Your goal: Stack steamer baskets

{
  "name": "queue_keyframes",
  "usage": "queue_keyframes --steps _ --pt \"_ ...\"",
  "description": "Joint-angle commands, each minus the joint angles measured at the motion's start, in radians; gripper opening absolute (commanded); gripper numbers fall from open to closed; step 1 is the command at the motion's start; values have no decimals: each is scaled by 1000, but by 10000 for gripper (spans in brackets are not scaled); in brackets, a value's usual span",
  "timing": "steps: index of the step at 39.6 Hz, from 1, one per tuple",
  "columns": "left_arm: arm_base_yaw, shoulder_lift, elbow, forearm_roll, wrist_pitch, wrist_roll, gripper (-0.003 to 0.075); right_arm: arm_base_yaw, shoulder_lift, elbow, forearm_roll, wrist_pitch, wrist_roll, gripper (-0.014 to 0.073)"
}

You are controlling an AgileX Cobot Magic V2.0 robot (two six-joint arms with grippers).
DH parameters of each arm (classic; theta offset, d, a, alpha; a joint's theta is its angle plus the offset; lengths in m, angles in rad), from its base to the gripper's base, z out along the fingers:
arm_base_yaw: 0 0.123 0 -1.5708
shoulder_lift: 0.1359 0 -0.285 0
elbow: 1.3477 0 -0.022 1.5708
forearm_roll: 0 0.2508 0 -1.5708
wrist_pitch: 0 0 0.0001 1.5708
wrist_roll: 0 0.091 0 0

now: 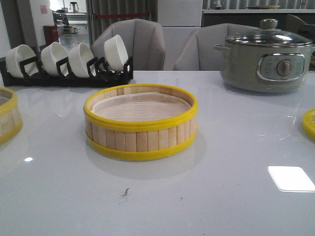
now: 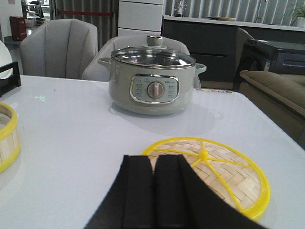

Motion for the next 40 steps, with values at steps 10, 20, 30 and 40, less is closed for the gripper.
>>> queue_keyframes --steps 10,20,30,40 --pt "-6 -6 -40 0 -35 56 86 -7 -12 -15 2 -89 -8 55" --pt "-6 -4 -40 -9 -29 56 86 -7 -12 -15 2 -89 -8 55" --pt "-6 -4 -40 -6 -26 56 86 -7 -12 -15 2 -89 -8 55" --pt "-6 -4 -40 -6 -24 56 86 -7 -12 -15 2 -89 -8 55"
